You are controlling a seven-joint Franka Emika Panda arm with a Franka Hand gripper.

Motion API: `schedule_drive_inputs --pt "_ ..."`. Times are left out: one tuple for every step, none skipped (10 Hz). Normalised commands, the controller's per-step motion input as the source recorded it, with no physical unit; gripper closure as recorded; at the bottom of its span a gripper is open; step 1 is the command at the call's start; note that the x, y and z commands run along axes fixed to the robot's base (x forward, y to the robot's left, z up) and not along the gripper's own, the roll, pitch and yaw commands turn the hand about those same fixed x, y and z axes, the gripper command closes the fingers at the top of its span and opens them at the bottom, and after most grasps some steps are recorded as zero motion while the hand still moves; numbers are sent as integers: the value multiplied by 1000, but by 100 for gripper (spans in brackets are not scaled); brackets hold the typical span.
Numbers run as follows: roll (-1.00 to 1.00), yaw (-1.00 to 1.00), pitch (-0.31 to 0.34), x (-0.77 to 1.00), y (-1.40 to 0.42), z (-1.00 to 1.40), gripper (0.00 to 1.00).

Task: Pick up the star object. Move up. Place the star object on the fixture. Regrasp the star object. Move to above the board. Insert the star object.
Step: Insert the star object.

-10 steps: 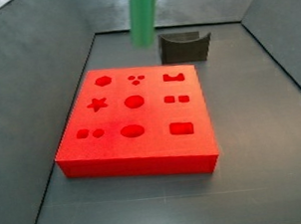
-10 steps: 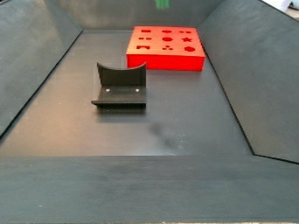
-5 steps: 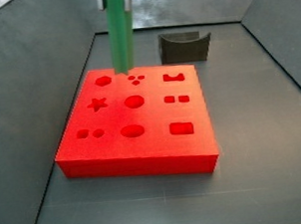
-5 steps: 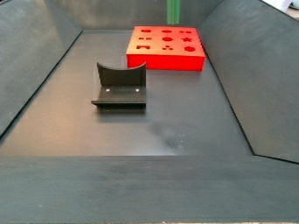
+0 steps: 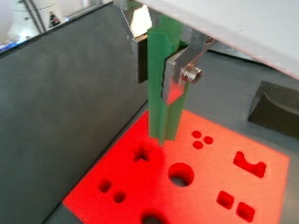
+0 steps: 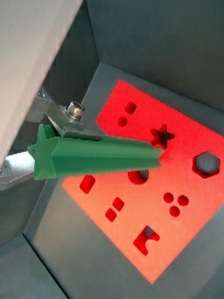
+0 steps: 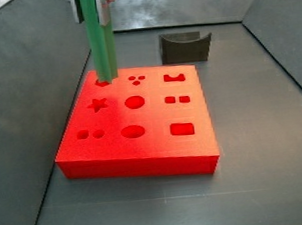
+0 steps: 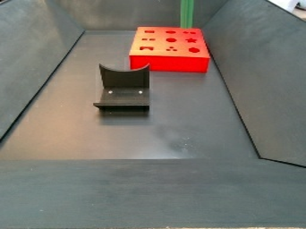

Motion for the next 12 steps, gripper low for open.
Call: schedule_drive_inputs --pt "-141 -860 -136 -180 0 -309 100" --pt "-186 -860 -171 -137 -20 -317 100" --pt "-150 -683 -189 -220 -83 -60 100" --pt "-14 0 0 0 6 0 100" --pt "-21 -143 -3 -57 34 -174 100" --pt "-114 -631 -43 -357 0 -391 100" --pt "-79 -94 -9 17 26 -29 100" --pt "0 0 0 0 0 -17 100" --pt "-189 -371 -59 -223 -69 -137 100" --pt "-344 -569 -107 -177 -74 -109 100" --pt "-246 -340 -124 -94 0 0 100" --pt "0 0 0 0 0 -31 100"
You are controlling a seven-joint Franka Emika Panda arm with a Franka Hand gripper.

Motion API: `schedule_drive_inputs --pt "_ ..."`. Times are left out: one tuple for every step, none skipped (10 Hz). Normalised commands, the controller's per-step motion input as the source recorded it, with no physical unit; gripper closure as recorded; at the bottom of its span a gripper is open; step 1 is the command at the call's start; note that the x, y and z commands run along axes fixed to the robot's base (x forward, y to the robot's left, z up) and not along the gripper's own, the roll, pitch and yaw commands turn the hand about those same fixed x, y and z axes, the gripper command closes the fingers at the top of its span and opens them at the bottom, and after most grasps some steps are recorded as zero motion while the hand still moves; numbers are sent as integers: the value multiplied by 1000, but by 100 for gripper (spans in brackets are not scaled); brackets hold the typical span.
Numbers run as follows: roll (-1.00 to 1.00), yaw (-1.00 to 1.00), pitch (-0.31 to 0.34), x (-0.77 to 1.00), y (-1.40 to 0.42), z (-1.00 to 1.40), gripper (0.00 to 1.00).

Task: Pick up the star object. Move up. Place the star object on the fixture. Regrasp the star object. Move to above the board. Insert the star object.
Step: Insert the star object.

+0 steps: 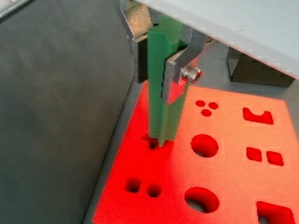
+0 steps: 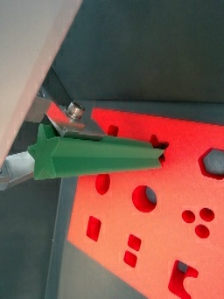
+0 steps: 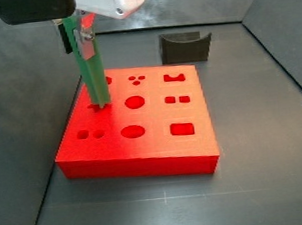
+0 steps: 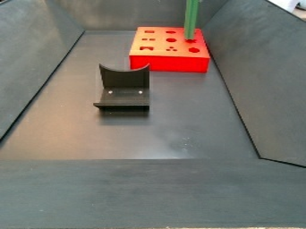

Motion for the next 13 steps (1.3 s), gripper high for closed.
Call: schedule_drive_inputs --pt "-70 -134 -23 0 0 -206 100" --pt "-17 -60 0 0 0 -51 100" --pt "0 -3 0 -14 0 -23 100" --pt "0 -114 0 -80 29 -94 100" --pt "-19 -177 0 -117 57 -97 100" --pt "-27 -171 0 -97 60 -103 100" --pt "-71 -151 -3 0 69 -94 100" --pt "-227 -243 -1 29 149 -246 100" --pt "-277 -306 0 69 140 -369 100" --pt "-253 -351 0 0 51 -383 100" --pt "-151 -291 0 0 0 -263 100" --pt "-64 -166 -11 -71 0 -169 100" --pt "-33 -146 -31 -251 0 -117 100"
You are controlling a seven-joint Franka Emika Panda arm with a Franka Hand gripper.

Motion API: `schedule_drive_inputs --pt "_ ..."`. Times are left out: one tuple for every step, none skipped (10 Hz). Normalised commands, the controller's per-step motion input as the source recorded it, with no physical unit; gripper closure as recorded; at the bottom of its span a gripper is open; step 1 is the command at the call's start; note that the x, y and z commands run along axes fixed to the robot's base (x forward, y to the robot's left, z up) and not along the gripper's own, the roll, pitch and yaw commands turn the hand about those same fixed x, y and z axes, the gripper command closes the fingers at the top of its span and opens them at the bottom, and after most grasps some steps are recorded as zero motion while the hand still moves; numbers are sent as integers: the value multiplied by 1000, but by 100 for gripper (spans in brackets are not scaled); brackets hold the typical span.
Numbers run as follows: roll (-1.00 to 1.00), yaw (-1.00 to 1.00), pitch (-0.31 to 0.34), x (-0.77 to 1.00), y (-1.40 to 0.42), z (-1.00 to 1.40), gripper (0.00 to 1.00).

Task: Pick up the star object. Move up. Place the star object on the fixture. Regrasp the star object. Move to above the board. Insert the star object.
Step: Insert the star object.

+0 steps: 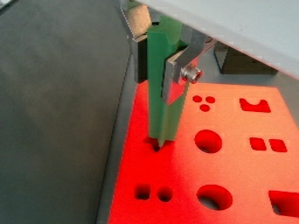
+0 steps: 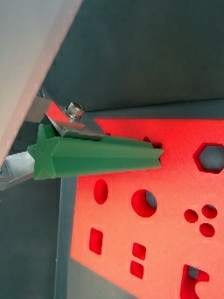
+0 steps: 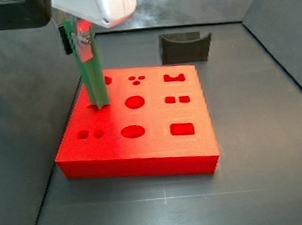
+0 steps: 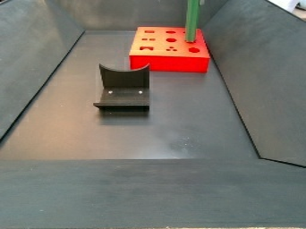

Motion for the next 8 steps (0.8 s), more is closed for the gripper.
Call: schedule_drive_inputs --pt "-23 -123 -47 -294 -71 -120 100" --pt "-43 -94 -60 -171 -77 -97 100" --pt "-44 -51 -53 -80 -54 -94 100" --pt "-121 -66 -90 0 -20 -97 100" --pt "-266 -143 -131 80 0 -160 100" --pt "-303 -94 -121 151 0 -229 100" --pt "-294 -49 -120 109 43 -191 100" --pt "-251 -9 -109 63 74 -131 100"
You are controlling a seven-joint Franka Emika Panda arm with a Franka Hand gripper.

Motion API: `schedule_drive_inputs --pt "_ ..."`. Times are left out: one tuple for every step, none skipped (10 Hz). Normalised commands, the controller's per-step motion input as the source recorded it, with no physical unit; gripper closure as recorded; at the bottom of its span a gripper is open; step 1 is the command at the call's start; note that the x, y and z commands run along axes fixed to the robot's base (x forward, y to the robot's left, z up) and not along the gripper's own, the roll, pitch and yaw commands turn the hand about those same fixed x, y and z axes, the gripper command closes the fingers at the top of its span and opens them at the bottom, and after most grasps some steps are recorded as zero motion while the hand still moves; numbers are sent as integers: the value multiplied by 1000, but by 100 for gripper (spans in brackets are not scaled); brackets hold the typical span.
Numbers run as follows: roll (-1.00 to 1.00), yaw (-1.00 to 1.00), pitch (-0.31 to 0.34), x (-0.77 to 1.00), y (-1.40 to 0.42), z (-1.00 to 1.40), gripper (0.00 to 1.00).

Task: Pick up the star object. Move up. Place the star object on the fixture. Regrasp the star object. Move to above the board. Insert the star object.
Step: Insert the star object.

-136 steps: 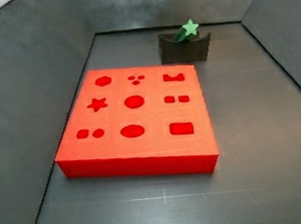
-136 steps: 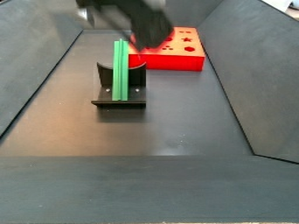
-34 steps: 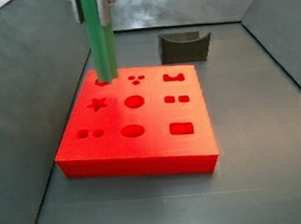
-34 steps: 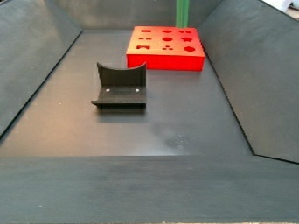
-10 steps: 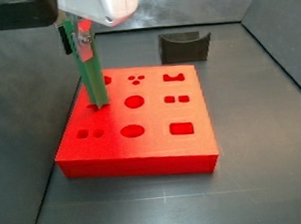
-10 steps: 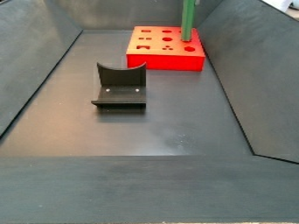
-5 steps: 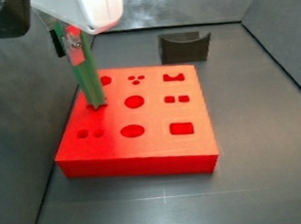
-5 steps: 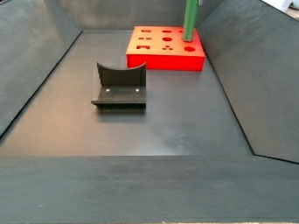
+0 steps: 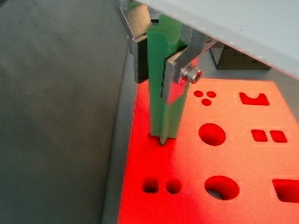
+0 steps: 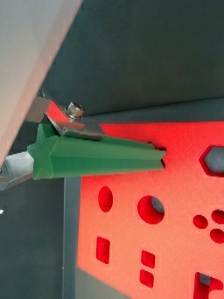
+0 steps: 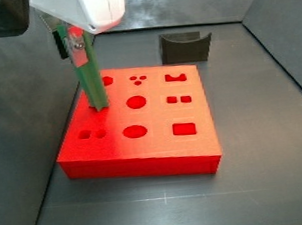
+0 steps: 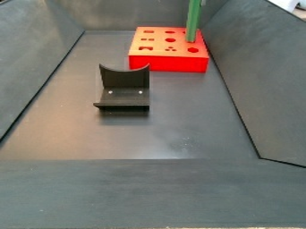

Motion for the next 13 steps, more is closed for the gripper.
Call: schedule_drive_inputs --pt "-83 0 -40 0 126 -51 100" --pt "-244 34 0 171 506 -397 100" --pt "-234 0 66 309 523 -557 100" --pt "-286 0 139 483 540 -523 100" --pt "-211 -69 116 337 326 -469 100" --pt "-14 -34 254 403 80 -563 100" --pt "26 -29 261 300 0 -491 100" --pt "0 -206 97 0 -3 -163 100" --pt "0 -83 0 -206 -106 0 100" --pt "0 0 -10 -57 -83 0 100" --pt "0 11 0 0 -43 -40 100" --pt "0 -63 -83 -454 -231 -63 100" --pt "0 -51 -210 -537 -294 11 100"
